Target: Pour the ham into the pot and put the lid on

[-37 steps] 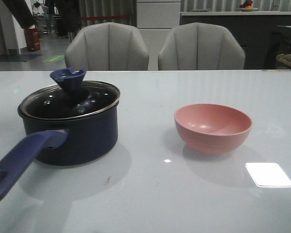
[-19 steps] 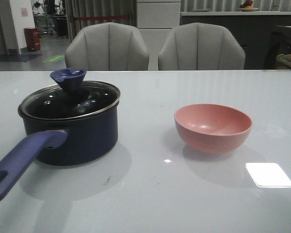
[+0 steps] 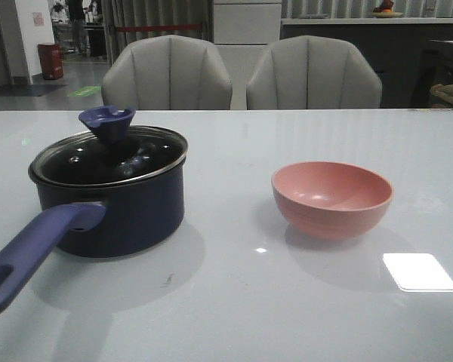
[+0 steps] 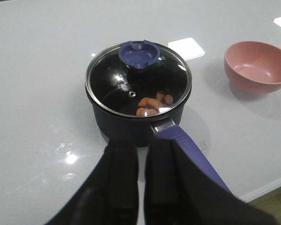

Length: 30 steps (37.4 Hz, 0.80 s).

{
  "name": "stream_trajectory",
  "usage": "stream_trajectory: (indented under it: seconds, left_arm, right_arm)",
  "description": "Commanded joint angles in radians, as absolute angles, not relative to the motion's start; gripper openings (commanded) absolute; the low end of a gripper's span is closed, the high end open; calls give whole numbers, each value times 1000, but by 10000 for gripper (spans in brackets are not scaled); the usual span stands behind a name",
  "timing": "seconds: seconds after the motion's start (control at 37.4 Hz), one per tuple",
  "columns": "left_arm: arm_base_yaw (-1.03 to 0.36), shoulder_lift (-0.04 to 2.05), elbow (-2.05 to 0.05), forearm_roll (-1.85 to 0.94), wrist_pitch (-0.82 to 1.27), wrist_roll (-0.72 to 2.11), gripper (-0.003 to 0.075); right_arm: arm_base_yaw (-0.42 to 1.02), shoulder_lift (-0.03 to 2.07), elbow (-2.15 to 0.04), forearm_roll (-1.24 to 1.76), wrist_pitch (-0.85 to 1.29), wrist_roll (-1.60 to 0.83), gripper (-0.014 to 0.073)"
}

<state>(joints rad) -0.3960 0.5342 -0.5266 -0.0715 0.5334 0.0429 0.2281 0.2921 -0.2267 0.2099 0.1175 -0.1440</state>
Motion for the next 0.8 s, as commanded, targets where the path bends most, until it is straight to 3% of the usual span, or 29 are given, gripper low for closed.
stream_trajectory:
  seconds: [0.0, 0.32, 0.51, 0.77]
  left_arm:
    - [-404, 488, -510, -86, 450, 41, 113]
    - [-411, 456, -458, 57, 358, 41, 113]
    - [-282, 196, -229, 44, 30, 41, 113]
    - [-177, -28, -62, 36, 22, -17, 113]
  right_arm:
    - [228, 298, -254, 211, 42, -152, 156]
    - [228, 298, -254, 211, 42, -152, 156]
    - [227, 298, -254, 211, 42, -152, 156]
    - [227, 298, -254, 211, 42, -152, 156]
